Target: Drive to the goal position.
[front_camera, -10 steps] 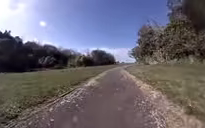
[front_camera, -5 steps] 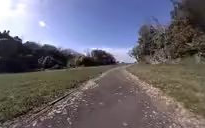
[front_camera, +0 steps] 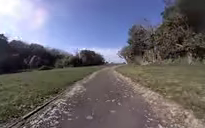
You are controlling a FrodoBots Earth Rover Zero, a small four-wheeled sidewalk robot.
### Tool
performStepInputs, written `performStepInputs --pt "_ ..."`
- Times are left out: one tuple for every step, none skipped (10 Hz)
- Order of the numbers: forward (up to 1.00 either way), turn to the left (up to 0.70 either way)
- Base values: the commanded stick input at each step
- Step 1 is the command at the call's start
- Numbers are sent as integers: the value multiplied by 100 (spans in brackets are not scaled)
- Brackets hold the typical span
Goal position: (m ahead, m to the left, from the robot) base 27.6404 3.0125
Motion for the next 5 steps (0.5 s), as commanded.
performStepInputs --pt "70 0" --pt "70 0" --pt "70 0" --pt "70 0" --pt "70 0"
